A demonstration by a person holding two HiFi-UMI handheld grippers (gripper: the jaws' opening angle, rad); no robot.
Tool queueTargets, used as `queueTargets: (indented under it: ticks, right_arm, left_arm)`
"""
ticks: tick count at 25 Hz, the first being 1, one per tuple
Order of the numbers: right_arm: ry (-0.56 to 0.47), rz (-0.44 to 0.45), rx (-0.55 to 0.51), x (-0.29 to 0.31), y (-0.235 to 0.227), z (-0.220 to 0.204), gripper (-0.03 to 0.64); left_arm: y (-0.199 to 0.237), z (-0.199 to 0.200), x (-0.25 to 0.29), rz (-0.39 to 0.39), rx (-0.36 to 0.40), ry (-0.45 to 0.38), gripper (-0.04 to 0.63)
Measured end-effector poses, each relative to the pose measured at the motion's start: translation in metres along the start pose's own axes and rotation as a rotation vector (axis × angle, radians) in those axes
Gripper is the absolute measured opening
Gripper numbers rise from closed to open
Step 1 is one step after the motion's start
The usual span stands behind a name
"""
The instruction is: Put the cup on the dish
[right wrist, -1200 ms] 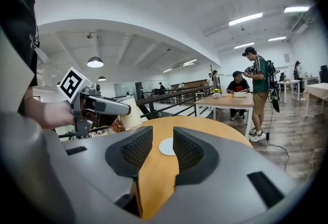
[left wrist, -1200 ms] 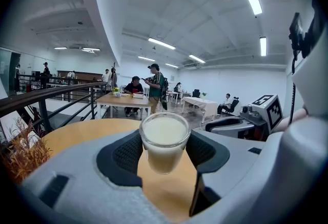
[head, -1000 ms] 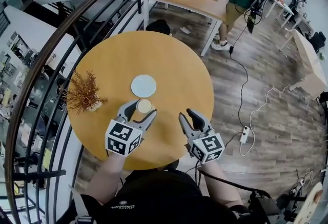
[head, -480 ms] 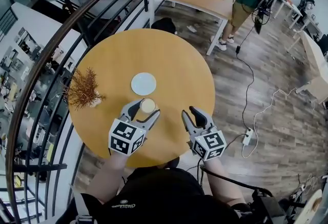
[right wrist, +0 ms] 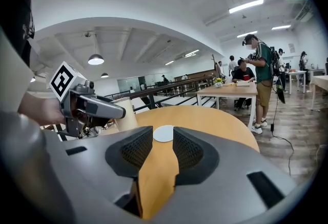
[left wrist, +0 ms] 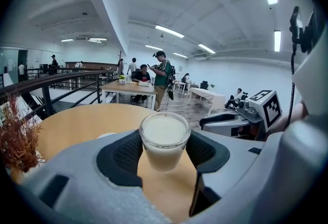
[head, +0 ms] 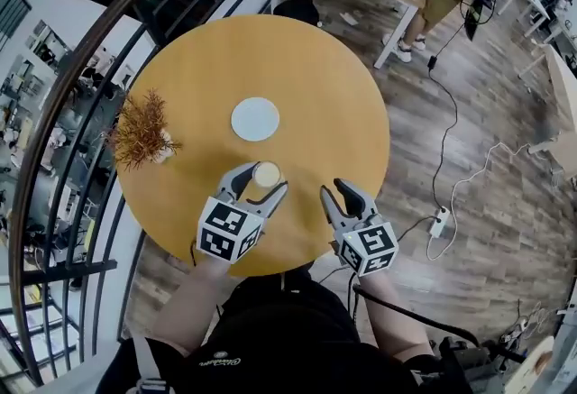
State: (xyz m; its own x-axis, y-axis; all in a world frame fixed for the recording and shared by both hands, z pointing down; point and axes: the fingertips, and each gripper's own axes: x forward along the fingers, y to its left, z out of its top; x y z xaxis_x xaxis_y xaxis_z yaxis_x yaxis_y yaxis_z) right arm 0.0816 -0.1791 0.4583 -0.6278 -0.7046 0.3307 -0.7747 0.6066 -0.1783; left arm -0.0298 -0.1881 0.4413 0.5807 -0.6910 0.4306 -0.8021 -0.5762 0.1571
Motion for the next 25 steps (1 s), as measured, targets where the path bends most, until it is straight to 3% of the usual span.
queueTargets:
  ticks: [6,12,20,25]
  right_arm:
    - [0.094,0.029,0.026,0.030,0.007,-0.053,0.107]
    - [0.147,0.060,0.023,0.049,0.005,-0.081,0.107]
    - [0.177,0.084,0.020,0.068,0.009,-0.089,0.107]
    - [0.183,0.088,0.022,0.077,0.009,-0.090,0.107]
  left_arm:
    - [0.016,-0.061,0.023,0.001,-0.058,0.080,0.264]
    - [0.024,-0.095,0.049,-0.007,-0.095,0.132,0.264]
    - [0.044,-0.111,0.067,0.008,-0.118,0.160,0.264]
    - [0.079,-0.107,0.081,0.057,-0.121,0.151,0.264]
